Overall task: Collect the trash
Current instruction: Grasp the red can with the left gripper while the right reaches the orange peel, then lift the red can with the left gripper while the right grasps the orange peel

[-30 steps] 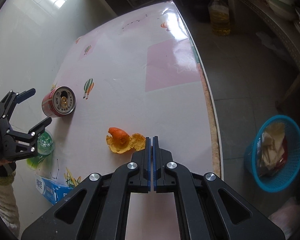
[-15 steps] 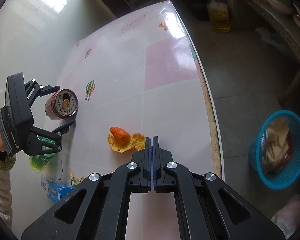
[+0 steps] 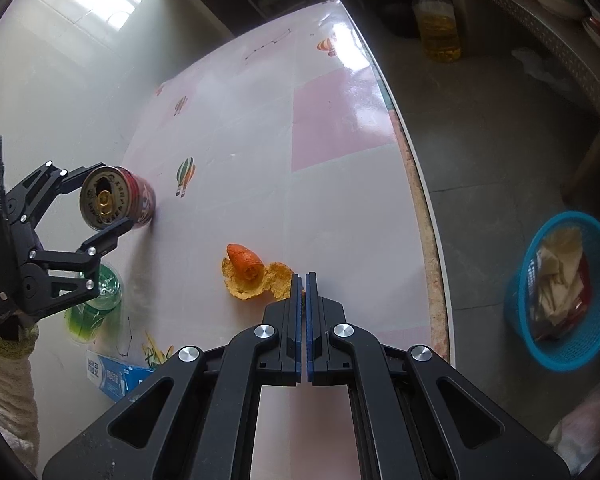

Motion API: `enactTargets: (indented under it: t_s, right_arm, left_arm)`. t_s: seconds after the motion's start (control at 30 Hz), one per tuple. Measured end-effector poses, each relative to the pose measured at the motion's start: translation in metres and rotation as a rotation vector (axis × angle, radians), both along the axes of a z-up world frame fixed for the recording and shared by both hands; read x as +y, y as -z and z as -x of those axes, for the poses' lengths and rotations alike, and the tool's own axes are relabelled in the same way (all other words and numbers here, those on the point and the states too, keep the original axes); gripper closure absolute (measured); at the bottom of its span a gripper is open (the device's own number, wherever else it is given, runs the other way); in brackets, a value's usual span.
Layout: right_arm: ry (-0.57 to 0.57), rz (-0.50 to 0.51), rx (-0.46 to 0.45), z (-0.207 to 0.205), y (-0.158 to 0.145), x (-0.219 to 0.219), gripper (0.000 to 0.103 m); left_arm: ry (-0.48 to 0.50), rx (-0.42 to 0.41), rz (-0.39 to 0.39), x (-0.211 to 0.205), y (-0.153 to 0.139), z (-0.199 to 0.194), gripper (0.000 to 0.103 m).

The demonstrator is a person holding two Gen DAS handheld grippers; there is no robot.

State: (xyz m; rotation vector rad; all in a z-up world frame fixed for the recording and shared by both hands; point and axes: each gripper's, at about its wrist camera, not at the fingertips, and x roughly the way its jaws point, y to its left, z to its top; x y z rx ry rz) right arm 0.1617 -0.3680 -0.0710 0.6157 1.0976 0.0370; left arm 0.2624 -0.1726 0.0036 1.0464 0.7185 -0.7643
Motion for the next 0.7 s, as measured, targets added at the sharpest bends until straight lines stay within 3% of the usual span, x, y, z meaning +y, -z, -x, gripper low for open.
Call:
enactTargets:
  t_s: [0.13,0.27,0.47,0.7]
  right_arm:
    - [0.02,-0.012,-0.003,0.004,0.001,-0.002,0.103]
    - [0.039,-0.022,-0.005,0.011,0.001,-0.005,0.103]
    - [0.058,-0.028,-0.005,0.018,0.0,-0.01,0.103]
    - [0.073,-0.033,-0.007,0.025,0.0,-0.012,0.102]
  left_arm:
    - [-0.074,0.127,0.233,0.002,-0.025,0.009,0.037]
    - [-0.168,0.236,0.432,0.007,-0.033,0.018,0.037]
    - [-0.309,0.348,0.49,0.008,-0.014,0.024,0.038]
    - [-0.391,0.359,0.506,0.018,-0.012,0.034,0.038]
